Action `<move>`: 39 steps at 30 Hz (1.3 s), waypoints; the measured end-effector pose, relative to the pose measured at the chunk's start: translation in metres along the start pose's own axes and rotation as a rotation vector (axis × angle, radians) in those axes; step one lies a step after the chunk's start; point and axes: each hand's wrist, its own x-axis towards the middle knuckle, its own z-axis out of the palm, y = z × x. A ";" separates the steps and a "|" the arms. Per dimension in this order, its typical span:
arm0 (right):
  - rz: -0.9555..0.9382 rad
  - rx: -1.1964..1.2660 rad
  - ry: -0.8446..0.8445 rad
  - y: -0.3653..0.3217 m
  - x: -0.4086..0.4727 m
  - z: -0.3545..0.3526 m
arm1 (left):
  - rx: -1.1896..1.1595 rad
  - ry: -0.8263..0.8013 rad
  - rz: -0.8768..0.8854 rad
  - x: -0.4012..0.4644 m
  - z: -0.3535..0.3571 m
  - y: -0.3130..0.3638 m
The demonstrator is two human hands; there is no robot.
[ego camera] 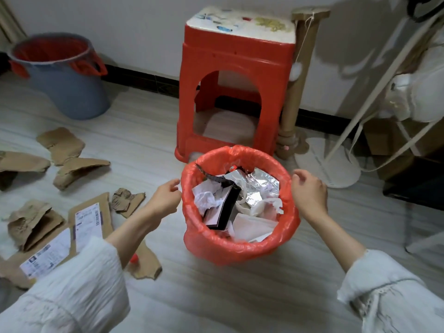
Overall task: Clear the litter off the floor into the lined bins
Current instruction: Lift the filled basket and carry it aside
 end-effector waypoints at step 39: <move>0.736 0.203 -0.154 -0.084 -0.136 -0.680 | 0.158 -0.401 0.012 -0.434 0.082 0.514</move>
